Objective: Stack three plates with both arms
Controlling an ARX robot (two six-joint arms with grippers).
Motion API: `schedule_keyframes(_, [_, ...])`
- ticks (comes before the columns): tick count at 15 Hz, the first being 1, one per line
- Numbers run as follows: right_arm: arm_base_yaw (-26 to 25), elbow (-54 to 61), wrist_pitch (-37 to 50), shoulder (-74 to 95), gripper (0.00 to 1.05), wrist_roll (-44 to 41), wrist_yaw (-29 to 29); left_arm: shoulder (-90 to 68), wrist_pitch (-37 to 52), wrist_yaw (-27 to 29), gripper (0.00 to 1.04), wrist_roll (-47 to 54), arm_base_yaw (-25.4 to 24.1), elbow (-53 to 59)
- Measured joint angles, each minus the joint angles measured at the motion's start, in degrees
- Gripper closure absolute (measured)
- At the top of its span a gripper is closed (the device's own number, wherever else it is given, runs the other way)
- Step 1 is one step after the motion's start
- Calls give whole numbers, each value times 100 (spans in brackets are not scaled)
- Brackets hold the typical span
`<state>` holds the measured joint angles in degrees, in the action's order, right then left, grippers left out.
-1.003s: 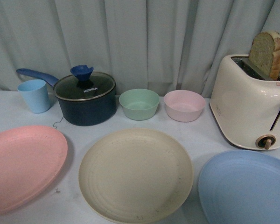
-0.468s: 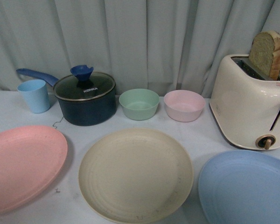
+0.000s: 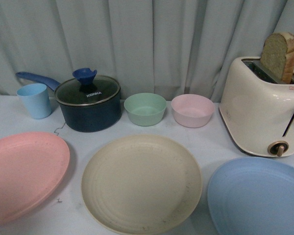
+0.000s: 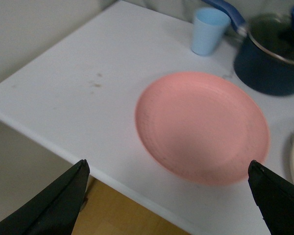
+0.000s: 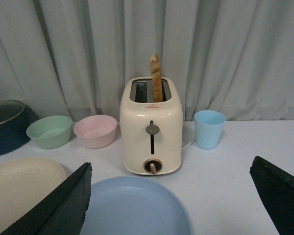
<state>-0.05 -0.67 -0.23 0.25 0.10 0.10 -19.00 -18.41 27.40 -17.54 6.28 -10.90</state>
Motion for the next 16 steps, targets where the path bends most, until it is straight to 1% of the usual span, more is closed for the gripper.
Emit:
schedule_keyframes(1, [7,0,2,0,6,0,-15,-63,433,-144,7,-136,-319,-11])
schedule_keyframes(2, [4,0,2,0,6,0,-11,-345,933,-564,7,-107,-619,-15])
schedule_keyframes(4, [4,0,0,0,6,0,-11,-1475,2188,-1604,7,195,-1467,-15])
schedule_keyframes(6, [4,0,2,0,6,0,-11,-3158,3628,-2564,7,691,-2310,-243])
schedule_keyframes(7, [4,0,0,0,6,0,-11,-4199,4406,-2870,7,1084,-2673,-614])
schedule_keyframes(8, [4,0,0,0,6,0,-11,-5062,4911,-3115,7,1379,-2959,-1025])
schedule_keyframes(9, [4,0,2,0,6,0,-11,-5869,5110,-3292,7,1631,-3182,-1464])
schedule_keyframes(10, [4,0,0,0,6,0,-11,-6717,5075,-3407,7,1834,-3305,-1897])
schedule_keyframes(12, [4,0,2,0,6,0,-11,-7969,4931,-3501,7,2124,-3289,-2463])
schedule_keyframes(14, [4,0,0,0,6,0,-11,-8675,5040,-3633,7,2330,-3056,-2787])
schedule_keyframes(16, [4,0,0,0,6,0,-11,-9086,5254,-3646,7,2332,-2920,-2833])
